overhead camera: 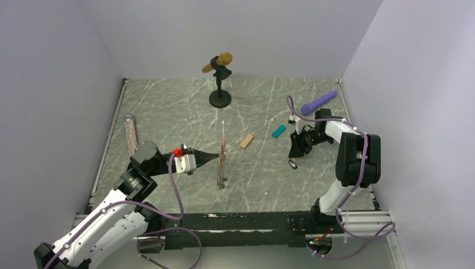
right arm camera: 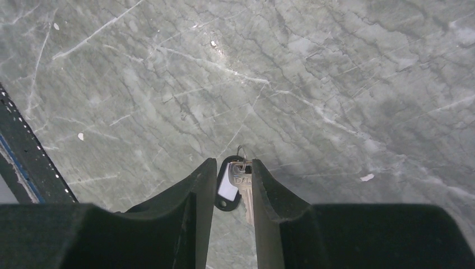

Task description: Put the keys on the keyring

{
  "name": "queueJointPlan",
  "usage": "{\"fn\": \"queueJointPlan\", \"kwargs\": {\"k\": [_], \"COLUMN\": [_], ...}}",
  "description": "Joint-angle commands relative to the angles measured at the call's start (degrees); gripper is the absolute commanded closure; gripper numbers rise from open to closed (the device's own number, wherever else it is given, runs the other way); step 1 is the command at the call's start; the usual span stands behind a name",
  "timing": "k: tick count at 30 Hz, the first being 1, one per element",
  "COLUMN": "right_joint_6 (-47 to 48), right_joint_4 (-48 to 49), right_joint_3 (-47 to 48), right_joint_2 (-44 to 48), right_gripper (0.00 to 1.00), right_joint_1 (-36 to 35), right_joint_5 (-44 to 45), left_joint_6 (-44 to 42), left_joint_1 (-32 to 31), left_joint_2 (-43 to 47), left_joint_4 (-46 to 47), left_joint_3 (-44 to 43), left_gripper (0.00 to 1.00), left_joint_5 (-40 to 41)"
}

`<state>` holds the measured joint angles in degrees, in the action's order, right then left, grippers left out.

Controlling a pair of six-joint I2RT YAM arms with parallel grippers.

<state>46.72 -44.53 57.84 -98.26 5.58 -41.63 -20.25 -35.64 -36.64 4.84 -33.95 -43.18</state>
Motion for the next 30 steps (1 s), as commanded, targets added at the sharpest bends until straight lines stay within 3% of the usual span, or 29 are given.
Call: {"fn": "queueJointPlan", "kwargs": {"k": [1, 30], "right_joint_6": [-1.47, -3.44], "right_joint_4": [-1.55, -1.6], "right_joint_3": [1.98, 1.57], "right_joint_2": [-0.53, -3.32], "right_gripper": [0.67, 0.7], "right_joint_1": [0.24, 0.31], "right_joint_5": [-1.37, 0.75], "left_joint_6": [-0.93, -0.84], "left_joint_1": [0.22, 0.25], "left_joint_2": [0.18, 0.37], "left_joint_4": [1.57, 1.62], "left_joint_3": [-0.94, -0.94], "left_gripper": [1.0, 1.0], "left_joint_5": [-0.79, -1.06]}}
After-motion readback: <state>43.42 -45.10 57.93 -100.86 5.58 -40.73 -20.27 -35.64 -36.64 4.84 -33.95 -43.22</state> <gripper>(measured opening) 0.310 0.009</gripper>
